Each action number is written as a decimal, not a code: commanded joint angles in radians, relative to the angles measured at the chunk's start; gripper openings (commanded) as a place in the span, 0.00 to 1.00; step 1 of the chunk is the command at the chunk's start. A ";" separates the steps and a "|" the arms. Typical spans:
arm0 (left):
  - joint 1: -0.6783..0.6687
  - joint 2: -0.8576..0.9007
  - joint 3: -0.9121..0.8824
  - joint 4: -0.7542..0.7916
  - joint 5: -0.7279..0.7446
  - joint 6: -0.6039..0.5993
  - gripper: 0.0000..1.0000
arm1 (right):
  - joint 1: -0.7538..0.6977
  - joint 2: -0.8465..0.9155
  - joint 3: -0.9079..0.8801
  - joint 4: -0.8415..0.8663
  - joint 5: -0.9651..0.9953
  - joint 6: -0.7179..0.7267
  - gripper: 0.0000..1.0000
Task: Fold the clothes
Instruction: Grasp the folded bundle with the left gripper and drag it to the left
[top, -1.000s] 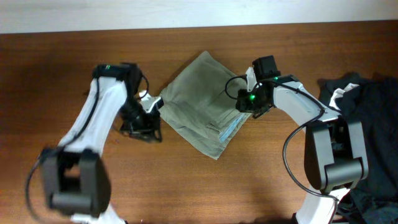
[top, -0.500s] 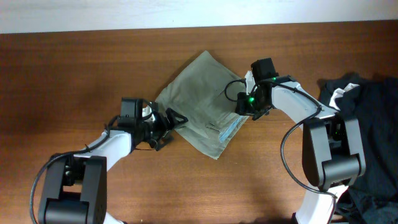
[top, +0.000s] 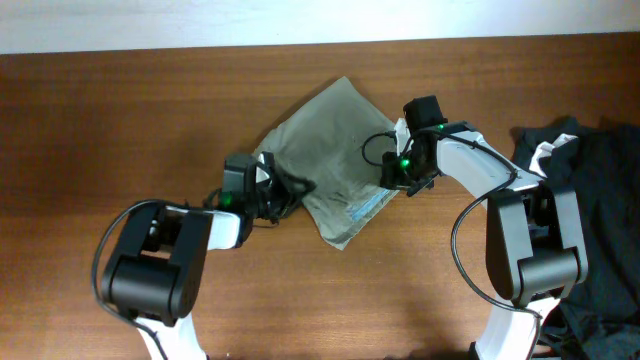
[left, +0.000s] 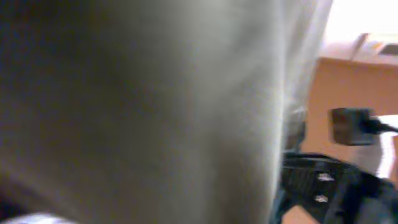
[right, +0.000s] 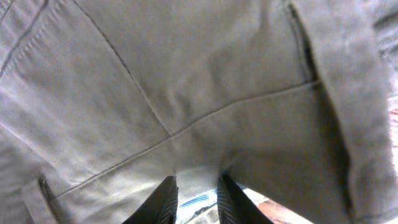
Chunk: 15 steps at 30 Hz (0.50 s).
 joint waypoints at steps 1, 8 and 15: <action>0.050 0.059 -0.034 -0.031 0.037 0.119 0.00 | 0.005 0.006 0.011 -0.043 -0.010 -0.050 0.26; 0.546 -0.037 -0.001 0.032 0.384 0.164 0.00 | 0.004 -0.092 0.248 -0.396 0.015 -0.173 0.19; 0.942 -0.051 0.076 -0.007 0.226 0.163 0.00 | 0.005 -0.099 0.354 -0.474 0.016 -0.172 0.19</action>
